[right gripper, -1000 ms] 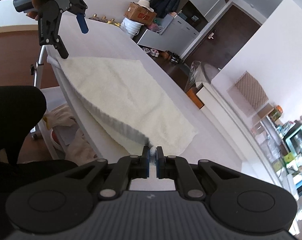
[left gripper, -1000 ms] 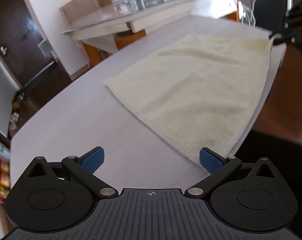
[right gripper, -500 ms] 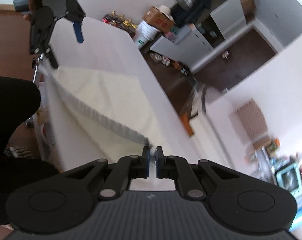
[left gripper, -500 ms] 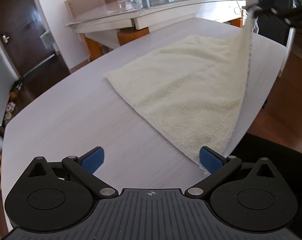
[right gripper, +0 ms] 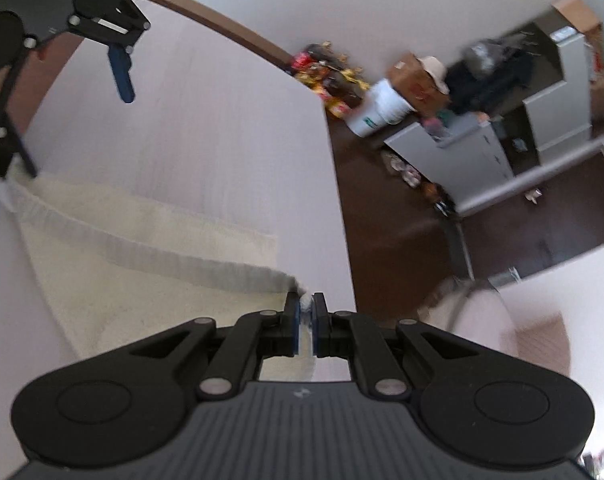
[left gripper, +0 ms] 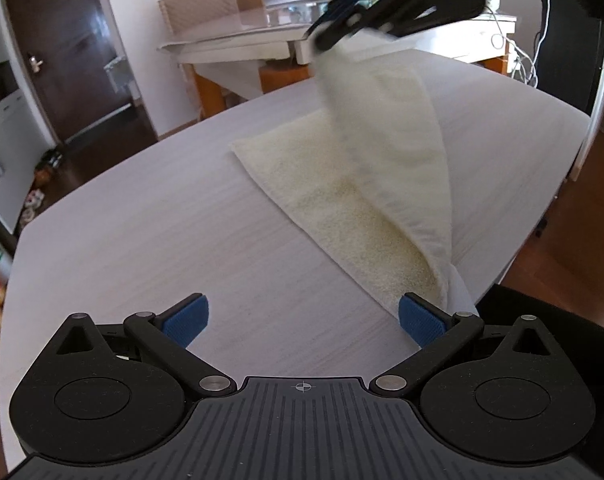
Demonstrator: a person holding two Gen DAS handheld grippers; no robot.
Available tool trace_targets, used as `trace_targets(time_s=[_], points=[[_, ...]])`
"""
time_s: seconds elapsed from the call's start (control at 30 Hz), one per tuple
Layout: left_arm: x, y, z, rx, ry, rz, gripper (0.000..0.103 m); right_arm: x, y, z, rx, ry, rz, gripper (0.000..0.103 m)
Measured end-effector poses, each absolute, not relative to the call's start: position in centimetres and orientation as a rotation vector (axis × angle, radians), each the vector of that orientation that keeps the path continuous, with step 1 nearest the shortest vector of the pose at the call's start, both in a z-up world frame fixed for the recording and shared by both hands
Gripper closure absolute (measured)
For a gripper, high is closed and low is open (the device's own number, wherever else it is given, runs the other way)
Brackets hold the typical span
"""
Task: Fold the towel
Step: 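Fold the held corner across onto the opposite corner and release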
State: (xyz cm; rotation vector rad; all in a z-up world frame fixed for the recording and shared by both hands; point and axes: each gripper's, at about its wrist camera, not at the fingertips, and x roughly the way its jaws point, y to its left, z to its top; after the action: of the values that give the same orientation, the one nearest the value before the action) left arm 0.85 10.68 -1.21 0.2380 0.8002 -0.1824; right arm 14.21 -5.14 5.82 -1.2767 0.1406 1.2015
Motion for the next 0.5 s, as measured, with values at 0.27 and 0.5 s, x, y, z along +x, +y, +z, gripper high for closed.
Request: trace_targets(time_s=[0.27,0.5], points=[[0.8,10.8,-1.5,0.225,0.791,-0.187,0.0,16.7,0.3,2.5,-1.285,0.197,1.282,0.096],[0.7,10.9,-1.8,0.204,0.788,-0.193,0.0,18.9,2.8,0.4,-1.241,0.263,1.298,0.095]])
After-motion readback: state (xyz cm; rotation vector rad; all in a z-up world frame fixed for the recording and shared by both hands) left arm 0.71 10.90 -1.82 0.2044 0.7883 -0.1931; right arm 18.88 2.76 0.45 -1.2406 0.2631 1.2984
